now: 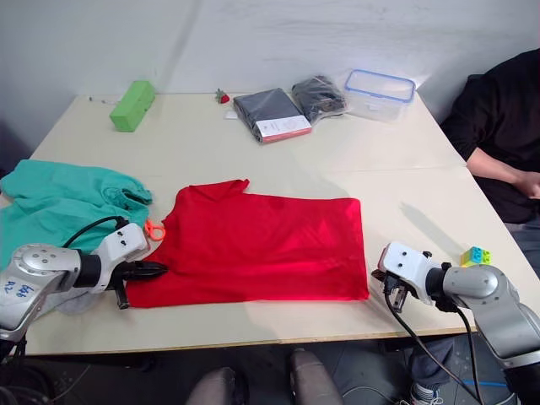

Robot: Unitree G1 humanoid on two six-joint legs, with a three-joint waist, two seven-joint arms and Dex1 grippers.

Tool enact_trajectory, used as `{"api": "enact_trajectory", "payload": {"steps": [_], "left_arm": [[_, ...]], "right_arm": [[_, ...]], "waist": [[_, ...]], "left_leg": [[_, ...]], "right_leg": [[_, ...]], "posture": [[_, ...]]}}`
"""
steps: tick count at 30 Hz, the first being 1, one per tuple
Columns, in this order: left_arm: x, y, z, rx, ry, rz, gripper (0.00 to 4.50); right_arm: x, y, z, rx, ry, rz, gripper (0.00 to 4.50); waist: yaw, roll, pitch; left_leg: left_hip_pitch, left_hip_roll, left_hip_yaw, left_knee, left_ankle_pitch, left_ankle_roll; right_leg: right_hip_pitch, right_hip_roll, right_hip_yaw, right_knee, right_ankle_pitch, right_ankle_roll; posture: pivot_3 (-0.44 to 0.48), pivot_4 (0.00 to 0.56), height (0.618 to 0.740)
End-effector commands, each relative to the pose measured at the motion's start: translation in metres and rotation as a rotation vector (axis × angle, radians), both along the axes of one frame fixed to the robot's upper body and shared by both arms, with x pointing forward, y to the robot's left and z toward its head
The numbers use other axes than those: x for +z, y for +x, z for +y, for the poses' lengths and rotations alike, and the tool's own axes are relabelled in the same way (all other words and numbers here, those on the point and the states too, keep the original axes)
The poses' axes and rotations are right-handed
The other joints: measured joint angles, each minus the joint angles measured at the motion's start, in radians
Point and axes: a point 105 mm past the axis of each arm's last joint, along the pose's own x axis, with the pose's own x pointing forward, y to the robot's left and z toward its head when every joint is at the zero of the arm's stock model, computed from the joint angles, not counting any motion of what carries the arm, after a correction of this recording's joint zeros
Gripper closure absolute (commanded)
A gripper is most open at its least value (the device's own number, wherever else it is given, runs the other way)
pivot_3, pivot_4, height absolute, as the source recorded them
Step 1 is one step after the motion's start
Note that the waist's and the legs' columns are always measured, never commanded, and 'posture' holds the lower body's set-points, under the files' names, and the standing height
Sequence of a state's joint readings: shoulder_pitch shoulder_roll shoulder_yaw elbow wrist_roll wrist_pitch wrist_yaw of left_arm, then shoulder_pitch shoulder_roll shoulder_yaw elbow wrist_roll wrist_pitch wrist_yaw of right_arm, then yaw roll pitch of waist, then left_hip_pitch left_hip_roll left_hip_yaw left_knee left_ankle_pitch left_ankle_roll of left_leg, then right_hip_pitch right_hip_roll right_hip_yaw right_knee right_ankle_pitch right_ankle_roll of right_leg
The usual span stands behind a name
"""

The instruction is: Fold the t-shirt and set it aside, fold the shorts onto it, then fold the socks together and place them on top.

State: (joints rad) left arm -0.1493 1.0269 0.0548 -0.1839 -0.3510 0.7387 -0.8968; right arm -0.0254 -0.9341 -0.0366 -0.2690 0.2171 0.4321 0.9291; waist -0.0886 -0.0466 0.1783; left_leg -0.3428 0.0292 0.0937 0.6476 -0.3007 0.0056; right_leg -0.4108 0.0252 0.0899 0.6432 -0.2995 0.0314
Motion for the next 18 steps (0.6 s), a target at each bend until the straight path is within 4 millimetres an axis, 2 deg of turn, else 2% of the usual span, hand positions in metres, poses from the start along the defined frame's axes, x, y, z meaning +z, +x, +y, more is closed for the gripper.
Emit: {"api": "enact_trajectory", "payload": {"steps": [1,5,9,11,13,15,18], "left_arm": [[0.043,0.000,-0.019,-0.064,-0.196,-0.058,4.46],[0.058,0.001,-0.045,-0.172,-0.265,-0.049,4.46],[0.042,0.003,-0.062,-0.244,-0.190,0.005,4.46],[0.029,0.001,-0.063,-0.265,-0.145,0.050,4.46],[0.011,0.005,-0.054,-0.262,-0.025,0.069,4.46],[-0.005,0.014,-0.043,-0.250,0.081,0.054,4.46],[-0.005,0.030,-0.040,-0.232,0.109,0.000,4.46]], "right_arm": [[0.035,0.002,0.027,0.079,0.123,-0.095,4.50],[0.038,-0.005,0.053,0.183,0.155,-0.090,4.50],[0.030,-0.008,0.072,0.259,0.154,-0.070,4.50],[0.026,-0.007,0.076,0.273,0.145,-0.060,4.50],[0.018,-0.005,0.077,0.278,0.113,-0.051,4.50],[0.006,-0.002,0.073,0.258,0.069,-0.028,4.50],[-0.004,-0.001,0.065,0.233,0.020,0.000,4.50]], "waist": [[0.003,-0.003,0.002],[0.012,-0.003,0.003],[0.024,-0.003,0.003],[0.025,-0.002,0.002],[0.027,-0.002,0.002],[0.032,-0.003,0.002],[0.034,-0.002,0.001]], "left_leg": [[-0.001,0.000,0.000,0.000,0.000,-0.001],[-0.011,0.000,-0.002,0.000,-0.001,-0.005],[-0.018,-0.001,-0.002,0.002,-0.006,-0.006],[-0.021,-0.001,-0.001,0.004,-0.009,-0.008],[-0.032,0.000,0.000,0.007,-0.009,-0.010],[-0.032,0.000,0.000,0.007,-0.008,-0.012],[-0.030,-0.001,0.000,0.008,-0.010,-0.008]], "right_leg": [[-0.002,0.000,-0.001,0.002,0.002,0.003],[-0.011,0.000,-0.003,0.004,0.005,0.009],[-0.019,-0.001,-0.003,0.008,0.003,0.010],[-0.023,-0.001,-0.002,0.010,-0.001,0.010],[-0.034,-0.001,-0.002,0.014,-0.002,0.010],[-0.035,-0.001,-0.002,0.014,-0.003,0.009],[-0.033,-0.001,-0.003,0.015,-0.003,0.008]], "posture": [[0.000,0.150,0.740],[0.000,0.150,0.740],[0.000,0.150,0.740],[0.000,0.150,0.740],[0.000,0.150,0.740],[0.000,0.150,0.740],[0.000,0.150,0.740]]}}
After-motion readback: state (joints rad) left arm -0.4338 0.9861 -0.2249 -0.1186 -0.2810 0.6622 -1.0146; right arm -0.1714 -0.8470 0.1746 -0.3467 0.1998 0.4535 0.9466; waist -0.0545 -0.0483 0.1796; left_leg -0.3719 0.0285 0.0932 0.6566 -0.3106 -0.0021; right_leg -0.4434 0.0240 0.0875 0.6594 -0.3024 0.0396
